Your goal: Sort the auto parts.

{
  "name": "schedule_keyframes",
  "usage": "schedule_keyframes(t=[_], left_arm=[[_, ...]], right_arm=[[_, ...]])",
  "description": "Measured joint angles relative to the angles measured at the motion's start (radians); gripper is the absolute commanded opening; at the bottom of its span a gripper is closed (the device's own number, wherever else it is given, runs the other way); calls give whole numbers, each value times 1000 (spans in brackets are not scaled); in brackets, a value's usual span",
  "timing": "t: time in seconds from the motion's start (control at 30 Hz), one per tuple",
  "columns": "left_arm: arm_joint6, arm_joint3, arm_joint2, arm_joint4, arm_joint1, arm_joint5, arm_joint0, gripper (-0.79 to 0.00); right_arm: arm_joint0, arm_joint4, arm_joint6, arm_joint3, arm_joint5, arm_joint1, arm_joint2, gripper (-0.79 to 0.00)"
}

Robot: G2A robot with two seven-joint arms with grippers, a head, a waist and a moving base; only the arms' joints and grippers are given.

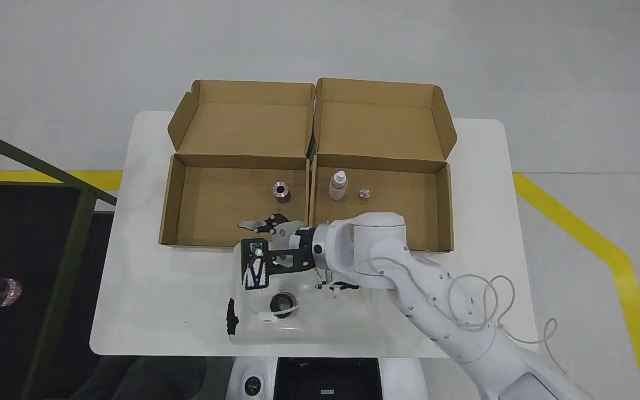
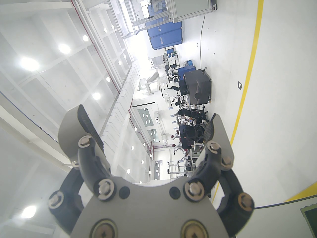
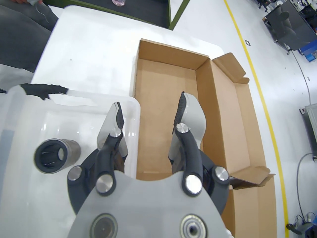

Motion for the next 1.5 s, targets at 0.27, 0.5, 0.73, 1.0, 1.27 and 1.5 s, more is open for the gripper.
schedule_keyframes(t=[0.27, 0.5, 0.73, 1.0, 1.27, 1.5], left_arm=[[0, 0, 0, 0, 0, 0, 0, 0], [0, 0, 0, 0, 0, 0, 0, 0], [0, 0, 0, 0, 0, 0, 0, 0], [0, 0, 0, 0, 0, 0, 0, 0], [0, 0, 0, 0, 0, 0, 0, 0], [0, 0, 0, 0, 0, 0, 0, 0]], right_arm=[[-90, -36, -2, -63, -45, 23, 5, -342], [-152, -73, -7, -75, -82, 42, 5, -363], [-202, -94, -9, -86, -106, 56, -8, -326], [-232, -101, 0, -84, -120, 72, 6, -296], [-256, -97, 1, -72, -136, 87, 25, -289], [-259, -104, -7, -51, -129, 93, 15, -289]])
